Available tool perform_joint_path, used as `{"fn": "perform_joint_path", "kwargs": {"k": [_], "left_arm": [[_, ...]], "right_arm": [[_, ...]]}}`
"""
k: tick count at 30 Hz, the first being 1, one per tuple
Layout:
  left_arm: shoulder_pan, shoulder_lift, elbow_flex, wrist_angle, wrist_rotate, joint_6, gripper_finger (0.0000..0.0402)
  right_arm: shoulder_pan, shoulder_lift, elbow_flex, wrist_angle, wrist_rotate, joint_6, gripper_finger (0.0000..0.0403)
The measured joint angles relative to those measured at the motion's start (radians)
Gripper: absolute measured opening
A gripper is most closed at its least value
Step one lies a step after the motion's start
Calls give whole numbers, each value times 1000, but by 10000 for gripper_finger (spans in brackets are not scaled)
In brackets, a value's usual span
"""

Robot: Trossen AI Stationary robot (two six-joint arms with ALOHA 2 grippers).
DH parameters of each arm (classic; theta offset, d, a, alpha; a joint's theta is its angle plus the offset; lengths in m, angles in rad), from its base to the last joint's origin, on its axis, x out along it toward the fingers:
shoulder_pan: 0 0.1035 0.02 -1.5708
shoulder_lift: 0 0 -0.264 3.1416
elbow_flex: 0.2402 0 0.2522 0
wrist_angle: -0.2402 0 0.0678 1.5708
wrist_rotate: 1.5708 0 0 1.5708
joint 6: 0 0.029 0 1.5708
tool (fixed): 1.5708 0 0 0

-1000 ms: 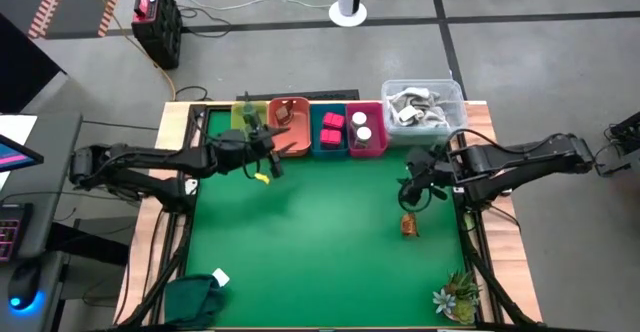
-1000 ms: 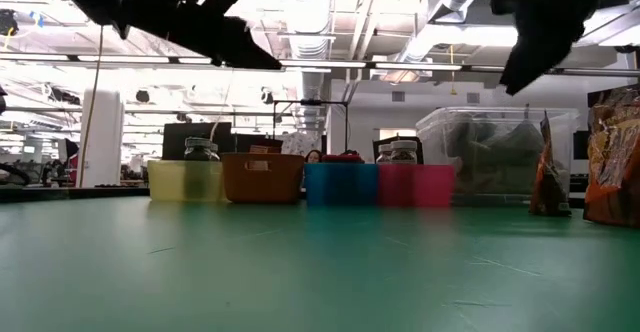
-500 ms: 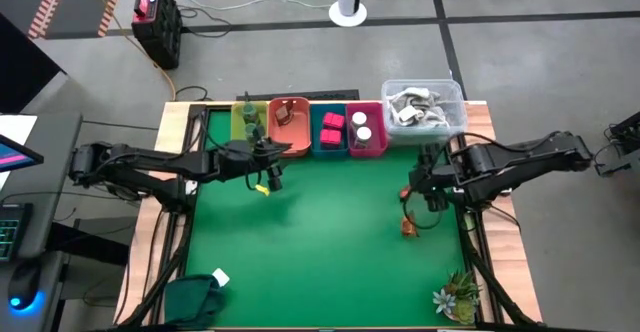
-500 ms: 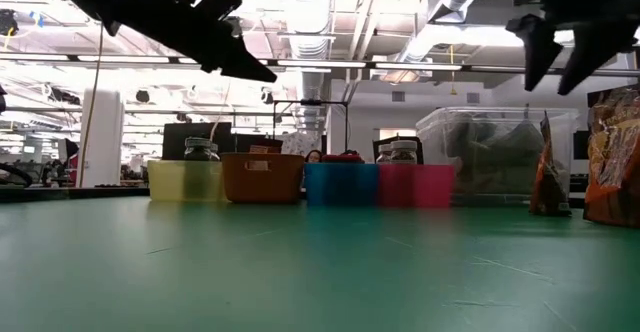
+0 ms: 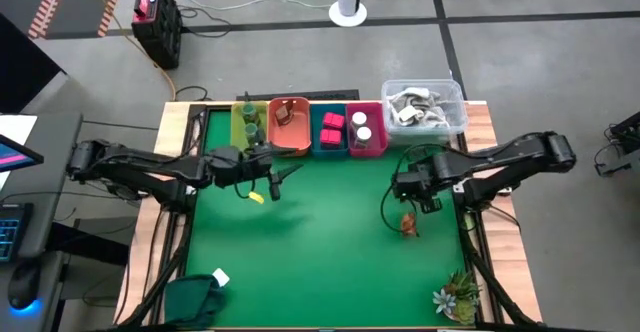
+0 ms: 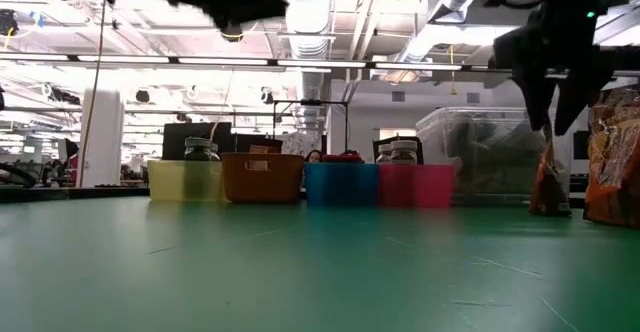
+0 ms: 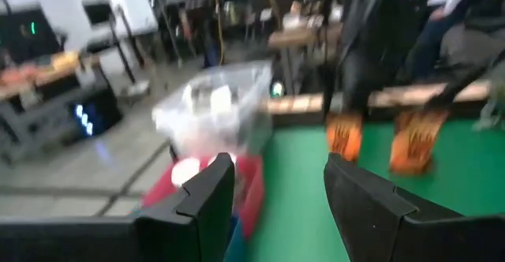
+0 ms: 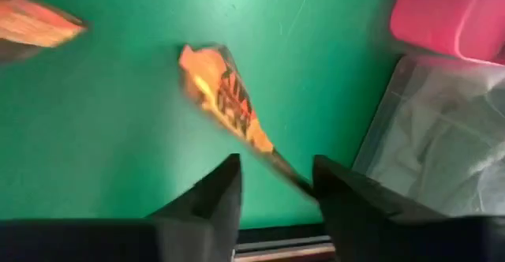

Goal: Sort spices by type
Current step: Put the top orange seasoning bag into the orange bin

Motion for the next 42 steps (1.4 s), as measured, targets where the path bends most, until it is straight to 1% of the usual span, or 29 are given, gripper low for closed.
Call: {"fn": "perform_joint_path", "kwargs": {"k": [2,3,7,8,10,12,15,17,19,21,24,26,29,32,35,39,42], "left_arm": [[-35,-28,19,1,-32,25,188],[-54,-45,23,-13,-63,37,188],[-114,-106,26,-72,-248,90,188],[-125,-119,26,-84,-289,98,188],[-143,-143,26,-104,-351,112,188],[-159,-169,26,-132,-379,120,188],[-177,-207,26,-185,-385,100,188],[-186,-225,26,-233,-385,87,188],[-195,-238,4,-237,-384,84,188],[-201,-252,-52,-181,-373,78,186],[-203,-274,-159,23,-361,124,179],[-201,-309,-212,146,-365,154,173],[-200,-378,-249,199,-374,158,166],[-202,-450,-271,162,-376,128,164],[-209,-515,-282,85,-377,89,164],[-211,-564,-284,-25,-377,43,164],[-211,-579,-284,-56,-377,27,164]], "right_arm": [[-15,29,0,5,0,-15,150],[-21,42,0,9,-1,-25,128],[-45,80,0,33,-9,-73,33],[-51,88,3,38,-9,-87,20],[-64,106,27,44,-11,-101,18],[-75,124,69,63,-10,-114,28],[-84,158,161,109,-4,-153,31],[-84,188,229,149,-2,-192,20],[-86,225,300,199,-1,-232,13],[-93,264,369,255,-1,-268,14],[-116,322,461,363,-1,-334,24],[-133,367,516,435,-1,-390,28],[-162,442,601,540,-1,-471,23],[-195,524,692,624,-2,-533,17],[-234,608,777,666,-2,-590,22],[-293,720,870,725,-3,-664,30],[-336,795,932,773,-4,-715,25]]}}
